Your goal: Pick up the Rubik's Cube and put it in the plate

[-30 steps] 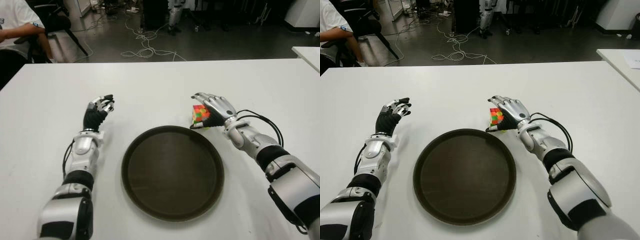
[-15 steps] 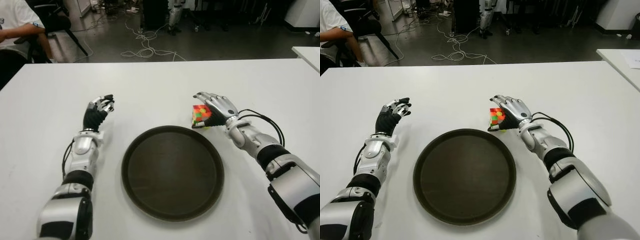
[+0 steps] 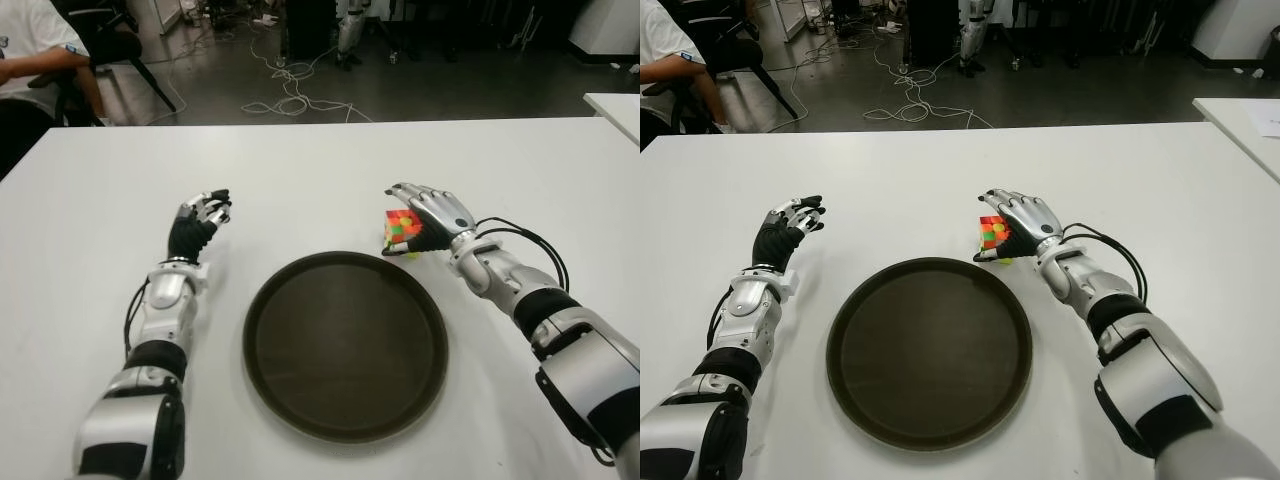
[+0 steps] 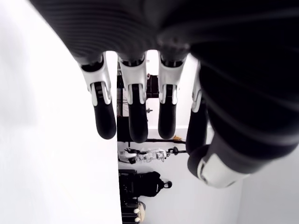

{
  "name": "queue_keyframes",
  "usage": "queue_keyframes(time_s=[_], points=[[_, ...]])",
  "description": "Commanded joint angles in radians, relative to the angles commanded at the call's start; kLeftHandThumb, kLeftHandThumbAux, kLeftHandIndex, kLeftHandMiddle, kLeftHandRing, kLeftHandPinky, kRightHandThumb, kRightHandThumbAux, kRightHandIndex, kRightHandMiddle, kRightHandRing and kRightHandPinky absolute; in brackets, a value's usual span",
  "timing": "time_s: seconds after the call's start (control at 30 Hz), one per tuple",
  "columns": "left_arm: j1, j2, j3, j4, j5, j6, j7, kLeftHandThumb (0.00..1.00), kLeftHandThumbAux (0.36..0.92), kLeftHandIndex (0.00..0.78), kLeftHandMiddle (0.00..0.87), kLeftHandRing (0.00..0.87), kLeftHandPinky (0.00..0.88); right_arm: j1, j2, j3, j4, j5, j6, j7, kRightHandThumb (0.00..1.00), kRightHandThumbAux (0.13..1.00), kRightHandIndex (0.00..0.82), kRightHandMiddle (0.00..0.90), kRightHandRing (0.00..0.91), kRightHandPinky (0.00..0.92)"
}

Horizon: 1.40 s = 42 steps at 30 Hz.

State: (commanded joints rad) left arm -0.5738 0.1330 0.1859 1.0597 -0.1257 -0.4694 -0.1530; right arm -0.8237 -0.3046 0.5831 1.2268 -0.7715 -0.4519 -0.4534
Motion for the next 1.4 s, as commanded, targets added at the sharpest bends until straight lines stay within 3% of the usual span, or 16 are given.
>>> queue_keyframes(time_s=[1.0,1.4], points=[[0.005,-0.003,-0.007,-0.005,0.011,-0.016,0.015,0.684,0.723,0.399,0.23,0.219,0.249,0.005,0.005,-0.011,0.005,0.013,-0.003,0.032,0.0,0.486,0.116,0.152,0.19,0.293],[0.001,0.0,-0.005,0.003,0.01,-0.007,0.011,0.685,0.723,0.399,0.244,0.228,0.251,0.003,0.007,-0.02,0.011,0.021,0.017,0.052,0.0,0.535,0.106,0.143,0.18,0.287]])
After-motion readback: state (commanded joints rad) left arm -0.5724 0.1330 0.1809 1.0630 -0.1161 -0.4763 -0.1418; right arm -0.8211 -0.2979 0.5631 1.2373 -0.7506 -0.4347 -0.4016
